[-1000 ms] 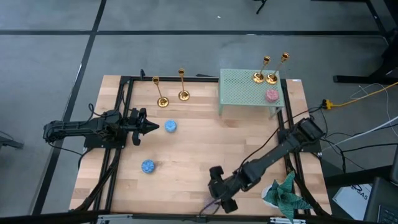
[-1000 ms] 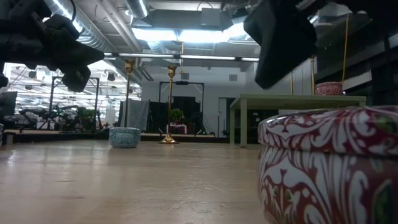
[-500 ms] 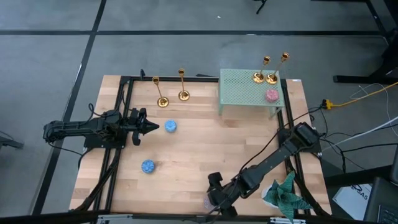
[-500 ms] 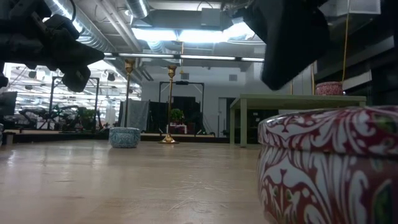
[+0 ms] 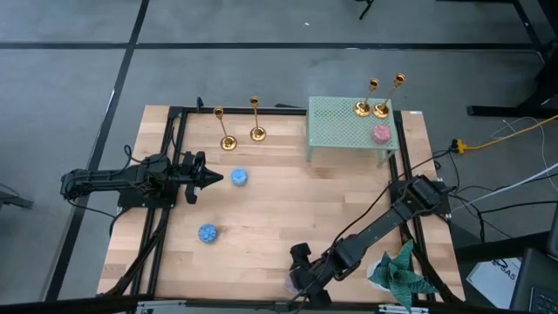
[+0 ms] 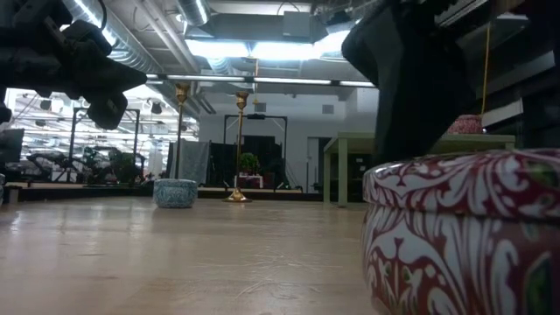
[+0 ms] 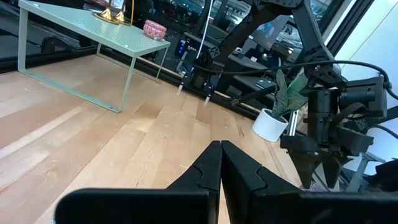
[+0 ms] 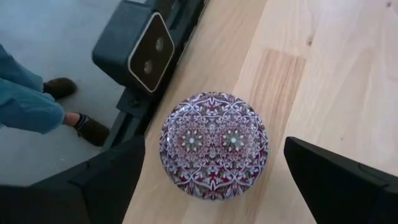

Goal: Pick & Place candle stick holders
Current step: Put the red scented candle on the shelf

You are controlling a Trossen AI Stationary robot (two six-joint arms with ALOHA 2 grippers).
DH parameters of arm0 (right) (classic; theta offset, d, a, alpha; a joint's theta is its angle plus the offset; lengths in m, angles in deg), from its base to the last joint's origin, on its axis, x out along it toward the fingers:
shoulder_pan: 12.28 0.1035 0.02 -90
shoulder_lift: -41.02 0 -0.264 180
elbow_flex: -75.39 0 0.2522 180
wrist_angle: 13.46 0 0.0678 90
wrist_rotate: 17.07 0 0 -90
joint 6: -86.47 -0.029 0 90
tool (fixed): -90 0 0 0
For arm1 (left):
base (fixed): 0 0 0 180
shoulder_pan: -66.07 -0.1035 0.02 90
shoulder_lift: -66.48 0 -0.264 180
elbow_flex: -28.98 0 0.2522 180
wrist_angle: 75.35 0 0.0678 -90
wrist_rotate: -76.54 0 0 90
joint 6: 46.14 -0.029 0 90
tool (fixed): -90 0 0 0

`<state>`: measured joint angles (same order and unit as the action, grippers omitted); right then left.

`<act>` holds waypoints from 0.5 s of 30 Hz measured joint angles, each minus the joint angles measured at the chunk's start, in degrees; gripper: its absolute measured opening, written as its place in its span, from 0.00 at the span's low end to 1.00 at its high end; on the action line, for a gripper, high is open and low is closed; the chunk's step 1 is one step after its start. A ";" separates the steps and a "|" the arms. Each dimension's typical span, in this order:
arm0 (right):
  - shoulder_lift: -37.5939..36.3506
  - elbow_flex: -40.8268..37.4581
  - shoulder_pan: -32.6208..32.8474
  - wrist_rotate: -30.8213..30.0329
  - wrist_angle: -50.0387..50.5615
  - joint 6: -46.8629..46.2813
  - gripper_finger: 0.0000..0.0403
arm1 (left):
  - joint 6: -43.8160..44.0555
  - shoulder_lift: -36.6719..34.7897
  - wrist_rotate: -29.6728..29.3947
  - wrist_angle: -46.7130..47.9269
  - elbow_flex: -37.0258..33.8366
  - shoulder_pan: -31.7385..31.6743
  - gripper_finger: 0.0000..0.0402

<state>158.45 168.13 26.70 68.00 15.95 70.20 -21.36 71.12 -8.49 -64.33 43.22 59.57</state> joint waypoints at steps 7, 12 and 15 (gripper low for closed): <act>3.25 3.45 0.00 0.01 -0.05 0.07 0.96 | 0.01 0.01 0.00 0.00 0.00 0.02 0.01; 5.18 4.28 0.00 0.02 0.34 -0.27 0.96 | -0.01 0.01 0.01 0.00 0.01 0.00 0.01; 5.21 4.30 0.00 0.02 2.01 -2.86 0.95 | -0.01 0.00 0.00 0.00 0.00 0.00 0.01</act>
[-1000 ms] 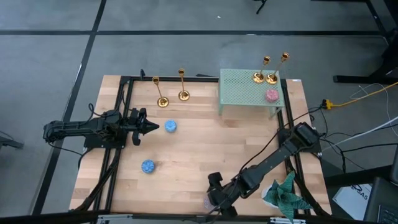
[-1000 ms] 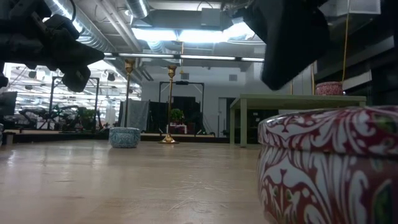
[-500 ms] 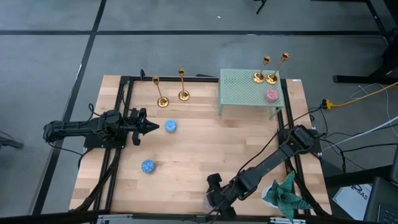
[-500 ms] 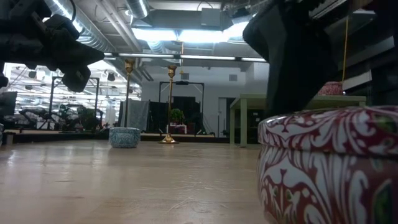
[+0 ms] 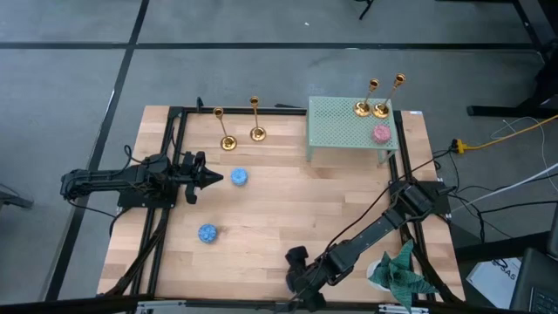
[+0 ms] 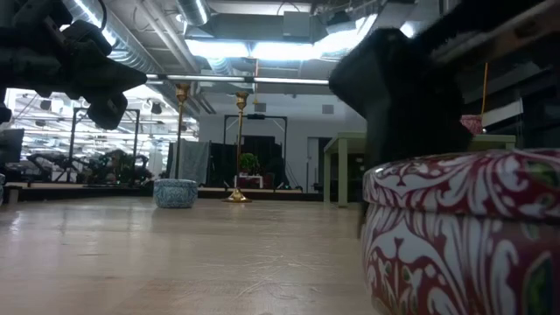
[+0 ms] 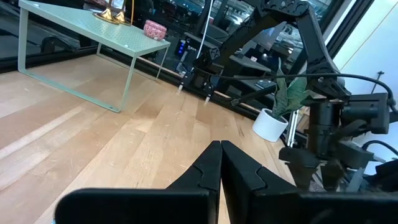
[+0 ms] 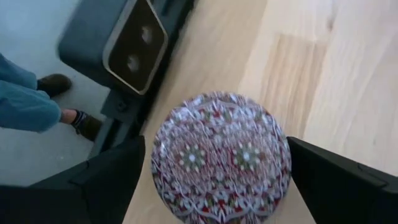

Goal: Pick & Place candle stick holders
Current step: Put the red scented candle on the shelf

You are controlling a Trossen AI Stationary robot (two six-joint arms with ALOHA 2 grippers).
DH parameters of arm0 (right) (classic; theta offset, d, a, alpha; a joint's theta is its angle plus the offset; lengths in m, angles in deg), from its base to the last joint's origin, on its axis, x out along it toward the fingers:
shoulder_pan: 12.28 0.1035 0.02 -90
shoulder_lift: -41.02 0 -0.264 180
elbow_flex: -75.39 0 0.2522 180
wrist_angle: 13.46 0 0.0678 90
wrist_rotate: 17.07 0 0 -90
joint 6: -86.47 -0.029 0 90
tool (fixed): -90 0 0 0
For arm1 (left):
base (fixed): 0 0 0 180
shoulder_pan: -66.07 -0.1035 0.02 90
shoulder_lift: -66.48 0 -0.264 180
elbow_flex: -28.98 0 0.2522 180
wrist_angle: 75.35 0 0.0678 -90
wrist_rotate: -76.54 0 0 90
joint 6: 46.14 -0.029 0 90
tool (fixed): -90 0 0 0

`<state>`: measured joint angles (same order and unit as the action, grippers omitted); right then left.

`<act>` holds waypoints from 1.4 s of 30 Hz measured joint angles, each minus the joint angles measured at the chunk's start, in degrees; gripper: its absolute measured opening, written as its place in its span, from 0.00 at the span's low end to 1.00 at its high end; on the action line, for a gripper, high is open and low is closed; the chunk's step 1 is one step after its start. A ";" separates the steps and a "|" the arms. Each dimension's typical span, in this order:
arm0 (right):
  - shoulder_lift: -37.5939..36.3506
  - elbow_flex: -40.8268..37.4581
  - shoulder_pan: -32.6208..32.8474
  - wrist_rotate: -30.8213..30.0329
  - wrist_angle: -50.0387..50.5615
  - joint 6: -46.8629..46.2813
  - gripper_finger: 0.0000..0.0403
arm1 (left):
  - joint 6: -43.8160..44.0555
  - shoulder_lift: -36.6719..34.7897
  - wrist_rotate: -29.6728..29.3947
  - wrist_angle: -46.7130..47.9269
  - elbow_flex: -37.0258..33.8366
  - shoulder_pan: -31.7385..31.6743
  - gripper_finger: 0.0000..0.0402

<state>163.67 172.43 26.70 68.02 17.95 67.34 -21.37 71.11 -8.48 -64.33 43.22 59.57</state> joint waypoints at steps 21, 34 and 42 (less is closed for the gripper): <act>-0.27 0.04 -1.52 1.69 0.40 -11.27 0.73 | 0.00 0.01 -0.01 0.00 0.01 0.00 0.01; -6.78 0.02 -7.67 3.51 4.48 -8.93 0.73 | 0.02 0.01 -0.01 0.00 0.01 0.00 0.01; -11.55 0.03 -12.77 3.59 5.71 -3.15 0.73 | 0.02 0.01 -0.01 0.00 -0.01 0.02 0.01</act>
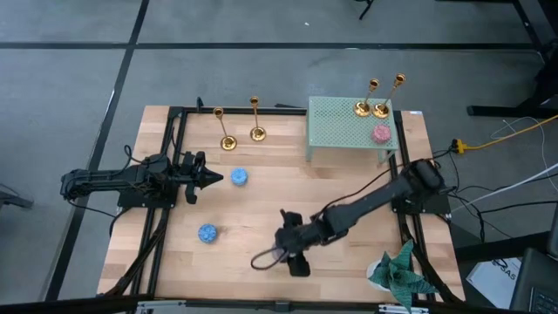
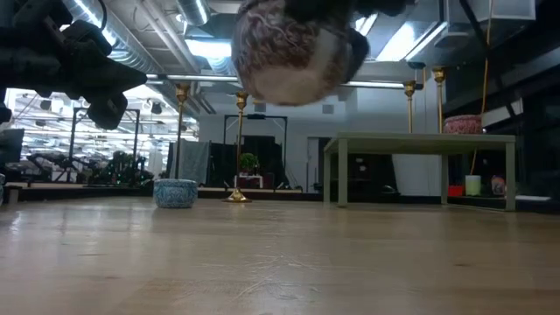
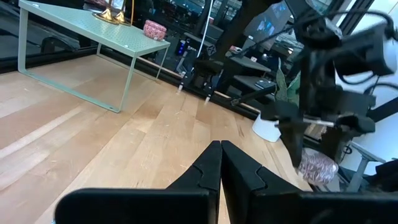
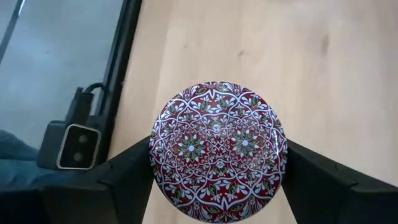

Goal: Pick & Place candle stick holders
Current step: Put the red scented candle on the shelf

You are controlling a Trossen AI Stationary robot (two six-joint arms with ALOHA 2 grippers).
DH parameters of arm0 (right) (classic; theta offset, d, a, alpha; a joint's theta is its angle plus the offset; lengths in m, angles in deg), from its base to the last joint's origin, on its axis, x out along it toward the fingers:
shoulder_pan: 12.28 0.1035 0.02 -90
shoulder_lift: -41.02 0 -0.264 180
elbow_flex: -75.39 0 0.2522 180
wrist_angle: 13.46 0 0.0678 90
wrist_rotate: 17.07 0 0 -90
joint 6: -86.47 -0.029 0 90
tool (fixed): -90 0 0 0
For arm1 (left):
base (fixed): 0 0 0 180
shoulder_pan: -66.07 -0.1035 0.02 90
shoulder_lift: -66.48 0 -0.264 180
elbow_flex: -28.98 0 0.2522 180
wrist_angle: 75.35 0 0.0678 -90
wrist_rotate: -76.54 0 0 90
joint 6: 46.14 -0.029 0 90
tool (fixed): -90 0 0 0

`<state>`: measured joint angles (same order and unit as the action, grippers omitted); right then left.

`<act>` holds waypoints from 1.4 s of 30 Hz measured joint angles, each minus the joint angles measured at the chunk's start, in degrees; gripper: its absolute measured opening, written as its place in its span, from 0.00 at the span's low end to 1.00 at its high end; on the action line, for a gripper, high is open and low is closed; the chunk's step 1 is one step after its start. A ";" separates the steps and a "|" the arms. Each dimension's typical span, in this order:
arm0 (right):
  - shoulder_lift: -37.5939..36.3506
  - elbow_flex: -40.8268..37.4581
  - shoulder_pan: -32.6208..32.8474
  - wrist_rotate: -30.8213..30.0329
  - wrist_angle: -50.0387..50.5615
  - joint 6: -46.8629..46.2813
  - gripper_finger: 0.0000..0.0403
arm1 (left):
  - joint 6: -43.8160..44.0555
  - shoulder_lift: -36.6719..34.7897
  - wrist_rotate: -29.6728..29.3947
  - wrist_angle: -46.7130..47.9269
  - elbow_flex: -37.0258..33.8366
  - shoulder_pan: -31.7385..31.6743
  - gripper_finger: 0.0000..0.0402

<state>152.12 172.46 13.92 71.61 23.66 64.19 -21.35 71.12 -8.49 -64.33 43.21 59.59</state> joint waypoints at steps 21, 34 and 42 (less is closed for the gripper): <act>-13.75 -0.01 -12.56 -8.14 10.80 10.53 0.73 | -0.01 -0.02 0.02 0.00 0.00 -0.02 0.01; -22.18 -0.27 -21.13 -8.40 21.82 7.87 0.72 | -0.02 0.00 0.00 0.01 0.00 -0.02 0.01; -24.79 -0.31 -29.97 -12.39 26.84 5.95 0.72 | -0.01 -0.01 0.00 0.00 0.00 -0.02 0.01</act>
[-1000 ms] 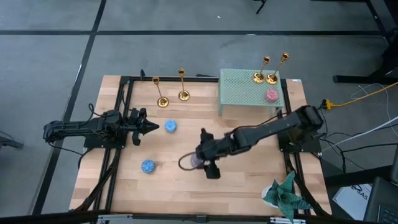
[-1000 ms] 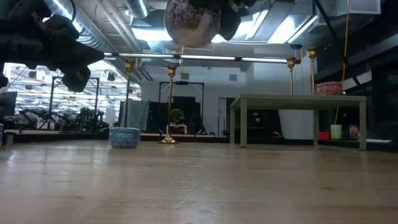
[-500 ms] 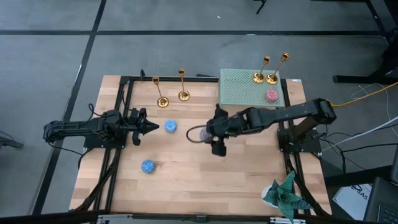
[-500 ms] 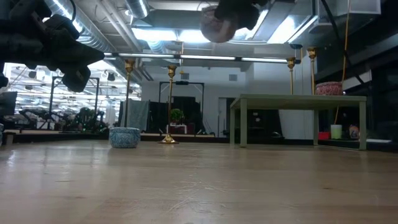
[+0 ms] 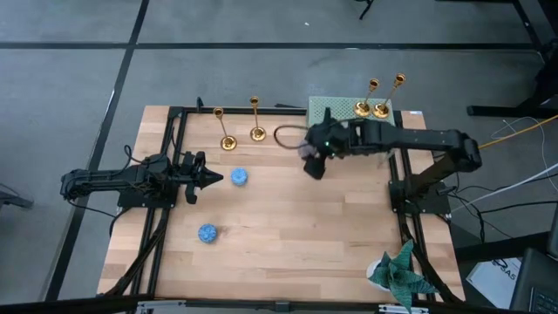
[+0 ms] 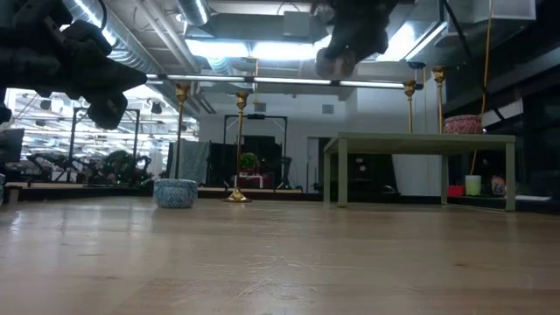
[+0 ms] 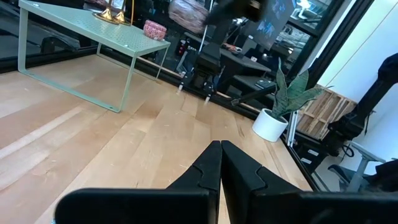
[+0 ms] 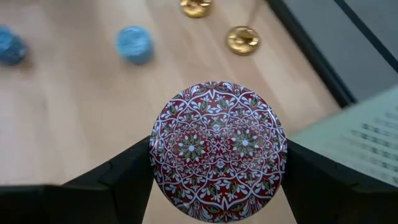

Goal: Pick & Place candle stick holders
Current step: Put the red scented candle on the shelf

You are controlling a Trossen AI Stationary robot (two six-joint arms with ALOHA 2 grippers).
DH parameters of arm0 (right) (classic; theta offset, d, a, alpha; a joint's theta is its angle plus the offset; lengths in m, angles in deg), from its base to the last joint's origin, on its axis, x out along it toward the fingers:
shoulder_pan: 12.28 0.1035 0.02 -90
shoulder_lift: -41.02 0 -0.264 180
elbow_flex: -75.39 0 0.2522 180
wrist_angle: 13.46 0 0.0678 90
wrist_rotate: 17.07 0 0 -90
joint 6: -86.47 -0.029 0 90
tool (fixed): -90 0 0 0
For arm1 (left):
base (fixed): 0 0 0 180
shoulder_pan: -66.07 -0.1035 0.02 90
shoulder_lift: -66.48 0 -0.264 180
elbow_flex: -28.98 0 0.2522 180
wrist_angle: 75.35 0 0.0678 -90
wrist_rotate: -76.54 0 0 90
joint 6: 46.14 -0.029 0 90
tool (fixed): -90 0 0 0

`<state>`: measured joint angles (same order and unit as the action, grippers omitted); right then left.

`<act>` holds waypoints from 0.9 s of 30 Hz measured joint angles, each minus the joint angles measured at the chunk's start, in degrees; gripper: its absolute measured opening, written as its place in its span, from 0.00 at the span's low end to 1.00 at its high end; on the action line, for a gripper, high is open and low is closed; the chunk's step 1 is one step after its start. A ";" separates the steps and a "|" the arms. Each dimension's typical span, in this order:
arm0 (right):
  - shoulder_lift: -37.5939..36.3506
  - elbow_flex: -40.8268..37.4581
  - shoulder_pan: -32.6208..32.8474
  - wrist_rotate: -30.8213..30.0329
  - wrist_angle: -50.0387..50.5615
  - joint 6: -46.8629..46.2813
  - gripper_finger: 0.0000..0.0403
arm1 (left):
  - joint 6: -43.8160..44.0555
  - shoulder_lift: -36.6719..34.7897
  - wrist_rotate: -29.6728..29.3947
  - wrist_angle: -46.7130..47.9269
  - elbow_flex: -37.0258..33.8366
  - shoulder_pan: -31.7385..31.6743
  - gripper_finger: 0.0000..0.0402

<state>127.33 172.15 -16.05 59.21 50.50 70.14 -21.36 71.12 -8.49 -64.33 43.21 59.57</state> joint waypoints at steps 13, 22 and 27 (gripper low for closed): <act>-1.37 -0.02 -12.61 0.04 7.47 -9.39 0.72 | 0.02 0.01 0.00 0.00 0.00 0.00 0.01; -3.64 -0.02 -17.49 -5.24 15.57 -15.38 0.72 | 0.00 0.01 0.01 0.00 0.00 0.00 0.01; -4.48 -0.04 -18.83 -7.44 19.74 -18.89 0.73 | 0.00 0.01 0.01 0.00 0.00 0.00 0.01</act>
<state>122.85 172.11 -34.88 51.77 70.25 51.25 -21.37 71.12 -8.48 -64.33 43.21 59.57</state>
